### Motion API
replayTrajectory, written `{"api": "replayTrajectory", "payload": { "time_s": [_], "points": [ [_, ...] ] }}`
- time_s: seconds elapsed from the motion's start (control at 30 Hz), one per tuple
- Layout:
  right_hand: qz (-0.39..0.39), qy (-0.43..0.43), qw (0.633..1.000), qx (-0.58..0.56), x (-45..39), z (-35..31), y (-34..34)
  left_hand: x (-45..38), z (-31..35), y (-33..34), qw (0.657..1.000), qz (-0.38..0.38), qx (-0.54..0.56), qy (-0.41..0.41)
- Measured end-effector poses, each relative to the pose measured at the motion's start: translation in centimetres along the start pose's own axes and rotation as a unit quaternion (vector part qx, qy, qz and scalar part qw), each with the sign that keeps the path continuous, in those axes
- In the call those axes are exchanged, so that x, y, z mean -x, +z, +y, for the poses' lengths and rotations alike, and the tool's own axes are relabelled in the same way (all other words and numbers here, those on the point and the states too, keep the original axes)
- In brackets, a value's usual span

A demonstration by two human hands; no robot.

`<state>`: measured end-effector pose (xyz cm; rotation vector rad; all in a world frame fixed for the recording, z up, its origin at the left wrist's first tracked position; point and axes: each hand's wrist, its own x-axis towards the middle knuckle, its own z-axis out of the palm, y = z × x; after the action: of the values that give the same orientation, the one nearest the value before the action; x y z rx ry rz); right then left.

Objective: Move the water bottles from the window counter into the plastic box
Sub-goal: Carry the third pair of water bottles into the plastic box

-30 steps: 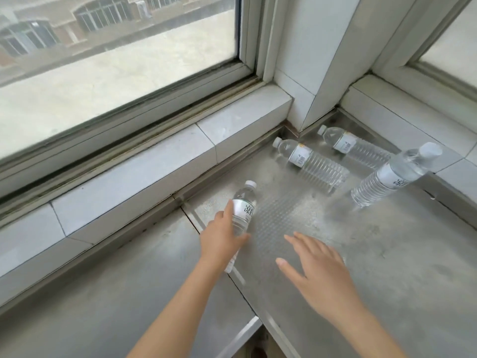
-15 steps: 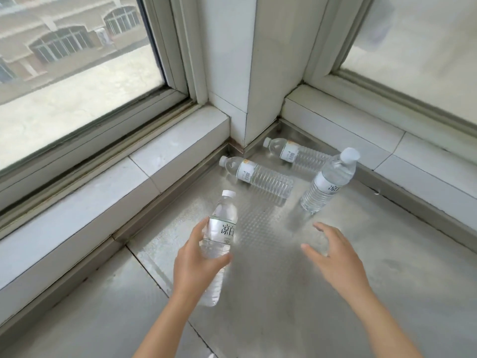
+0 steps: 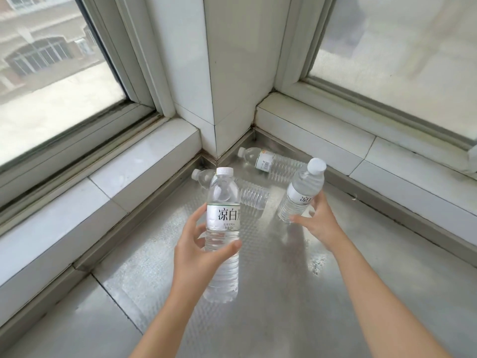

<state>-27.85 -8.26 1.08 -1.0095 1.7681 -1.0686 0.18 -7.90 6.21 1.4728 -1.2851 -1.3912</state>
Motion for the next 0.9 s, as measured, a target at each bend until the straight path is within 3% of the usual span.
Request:
{"api": "replayTrajectory", "payload": {
  "time_s": [0.07,0.23,0.37,0.5,0.9],
  "points": [
    [-0.012,-0.006,1.0,0.019,-0.6,0.1,-0.6,0.1,0.0,-0.2,1.0,0.004,-0.001,-0.002],
    [0.061,-0.017,0.997,0.038,-0.9,0.4,-0.1,0.5,0.0,-0.9,1.0,0.003,-0.009,0.002],
    [0.016,-0.013,1.0,0.009,-0.5,0.7,1.2,0.9,0.0,-1.4,1.0,0.004,-0.007,0.001],
    [0.057,-0.028,0.998,0.025,0.4,0.1,2.3,1.8,0.4,-2.4,1.0,0.012,0.007,0.0],
    [0.027,-0.096,0.995,-0.017,13.8,-9.8,8.4,7.6,3.0,-10.0,0.995,0.059,0.054,0.063]
  ]
}}
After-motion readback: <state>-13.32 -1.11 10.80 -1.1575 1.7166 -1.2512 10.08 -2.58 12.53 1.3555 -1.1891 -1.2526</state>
